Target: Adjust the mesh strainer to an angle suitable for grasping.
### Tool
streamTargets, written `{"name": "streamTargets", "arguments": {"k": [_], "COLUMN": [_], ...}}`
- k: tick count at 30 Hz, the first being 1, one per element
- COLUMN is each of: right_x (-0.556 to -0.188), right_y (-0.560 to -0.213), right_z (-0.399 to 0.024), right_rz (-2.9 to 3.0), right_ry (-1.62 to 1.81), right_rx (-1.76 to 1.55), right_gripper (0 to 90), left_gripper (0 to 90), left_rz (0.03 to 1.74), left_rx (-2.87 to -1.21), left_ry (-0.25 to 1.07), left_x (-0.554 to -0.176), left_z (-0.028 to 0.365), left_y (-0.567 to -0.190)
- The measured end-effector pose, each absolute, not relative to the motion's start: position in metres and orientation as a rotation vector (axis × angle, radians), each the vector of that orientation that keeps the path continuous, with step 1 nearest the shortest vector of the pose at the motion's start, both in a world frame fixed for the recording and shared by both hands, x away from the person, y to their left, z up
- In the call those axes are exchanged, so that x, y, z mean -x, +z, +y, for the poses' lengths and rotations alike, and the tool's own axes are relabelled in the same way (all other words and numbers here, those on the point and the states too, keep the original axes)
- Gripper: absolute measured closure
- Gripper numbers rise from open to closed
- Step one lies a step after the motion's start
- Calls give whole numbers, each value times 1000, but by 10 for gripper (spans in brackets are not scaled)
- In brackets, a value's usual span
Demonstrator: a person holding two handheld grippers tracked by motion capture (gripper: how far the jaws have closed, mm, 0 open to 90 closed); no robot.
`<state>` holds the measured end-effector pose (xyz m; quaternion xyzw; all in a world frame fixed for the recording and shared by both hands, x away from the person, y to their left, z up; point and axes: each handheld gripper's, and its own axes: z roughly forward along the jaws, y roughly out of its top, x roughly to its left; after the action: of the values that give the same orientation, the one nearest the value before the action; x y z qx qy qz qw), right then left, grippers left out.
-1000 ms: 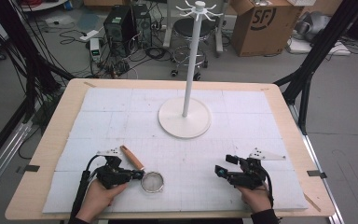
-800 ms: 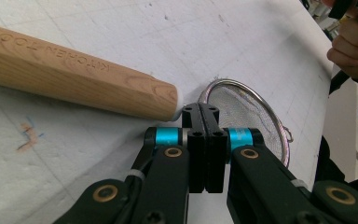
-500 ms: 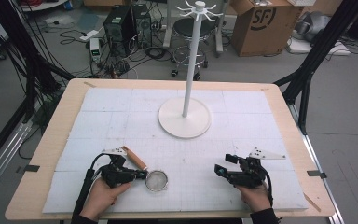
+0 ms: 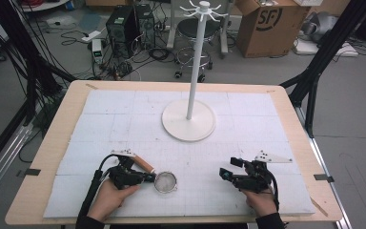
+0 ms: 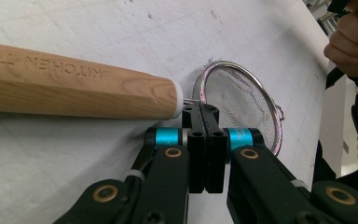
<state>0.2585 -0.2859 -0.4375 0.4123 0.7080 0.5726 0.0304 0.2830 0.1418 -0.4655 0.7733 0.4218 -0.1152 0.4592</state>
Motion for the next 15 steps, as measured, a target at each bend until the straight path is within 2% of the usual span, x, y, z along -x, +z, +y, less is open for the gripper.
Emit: {"name": "streamTargets", "arguments": {"k": [15], "right_x": [-259], "right_y": [-438], "right_z": [-285], "right_rz": [2182], "right_ry": [1759], "right_rx": [-1273], "right_gripper": [165], "left_gripper": [898], "left_rz": [1014], "left_rx": [-1921], "left_ry": [-305], "left_x": [-286], "left_z": [134], "left_y": [-466]}}
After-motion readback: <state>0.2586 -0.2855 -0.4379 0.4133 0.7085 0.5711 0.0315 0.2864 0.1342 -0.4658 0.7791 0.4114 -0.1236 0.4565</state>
